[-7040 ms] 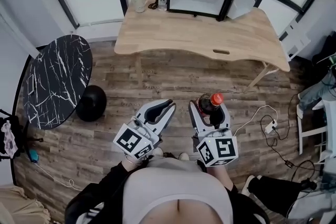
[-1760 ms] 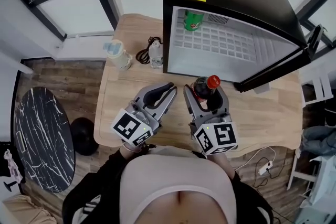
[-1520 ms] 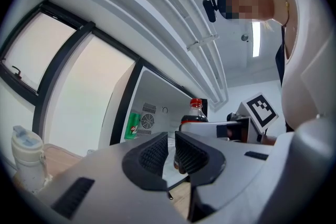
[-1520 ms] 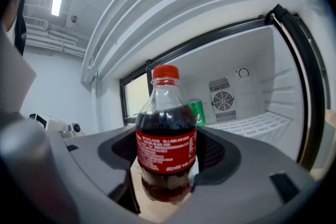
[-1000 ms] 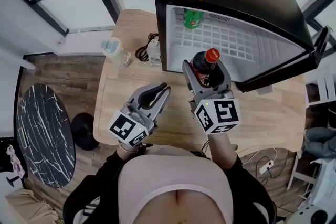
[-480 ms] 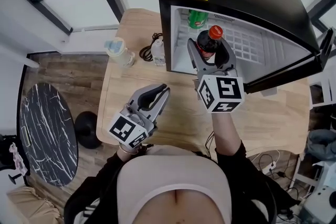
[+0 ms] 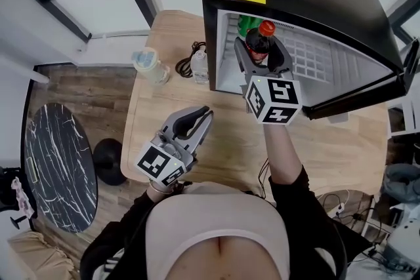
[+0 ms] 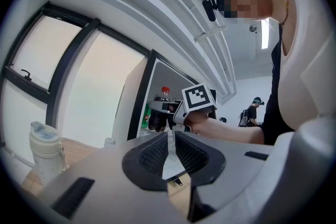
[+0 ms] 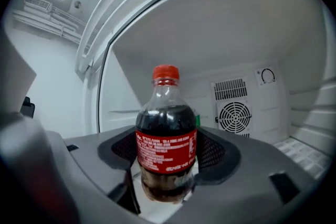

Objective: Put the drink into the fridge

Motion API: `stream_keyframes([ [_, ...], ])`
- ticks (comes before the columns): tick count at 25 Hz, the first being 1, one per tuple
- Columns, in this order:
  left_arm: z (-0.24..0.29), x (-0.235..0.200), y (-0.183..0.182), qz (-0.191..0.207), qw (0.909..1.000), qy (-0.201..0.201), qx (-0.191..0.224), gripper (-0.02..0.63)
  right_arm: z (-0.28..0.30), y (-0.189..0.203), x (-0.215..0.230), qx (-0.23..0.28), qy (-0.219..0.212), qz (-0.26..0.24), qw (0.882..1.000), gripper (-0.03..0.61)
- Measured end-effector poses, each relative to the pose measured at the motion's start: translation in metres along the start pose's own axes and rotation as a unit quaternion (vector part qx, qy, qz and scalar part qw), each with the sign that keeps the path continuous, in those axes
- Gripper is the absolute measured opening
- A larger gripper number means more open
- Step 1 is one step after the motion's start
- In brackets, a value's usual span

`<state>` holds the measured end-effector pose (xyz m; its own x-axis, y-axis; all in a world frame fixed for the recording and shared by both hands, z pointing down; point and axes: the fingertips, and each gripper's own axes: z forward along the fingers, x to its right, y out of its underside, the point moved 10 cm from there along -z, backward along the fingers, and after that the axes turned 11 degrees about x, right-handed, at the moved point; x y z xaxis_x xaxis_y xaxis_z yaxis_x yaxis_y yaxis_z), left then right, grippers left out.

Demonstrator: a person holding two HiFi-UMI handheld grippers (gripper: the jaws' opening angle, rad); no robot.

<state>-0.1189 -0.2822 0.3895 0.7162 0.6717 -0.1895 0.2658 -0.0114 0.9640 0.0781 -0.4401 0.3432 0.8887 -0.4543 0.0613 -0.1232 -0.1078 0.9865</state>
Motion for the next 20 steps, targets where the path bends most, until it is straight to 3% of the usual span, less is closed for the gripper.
stream_keyframes([
  [20,-0.008,-0.007,-0.001,0.005,0.9998,-0.020,0.001,0.049,0.030,0.017,0.005,-0.008,0.019,-0.012,1.000,0.325],
])
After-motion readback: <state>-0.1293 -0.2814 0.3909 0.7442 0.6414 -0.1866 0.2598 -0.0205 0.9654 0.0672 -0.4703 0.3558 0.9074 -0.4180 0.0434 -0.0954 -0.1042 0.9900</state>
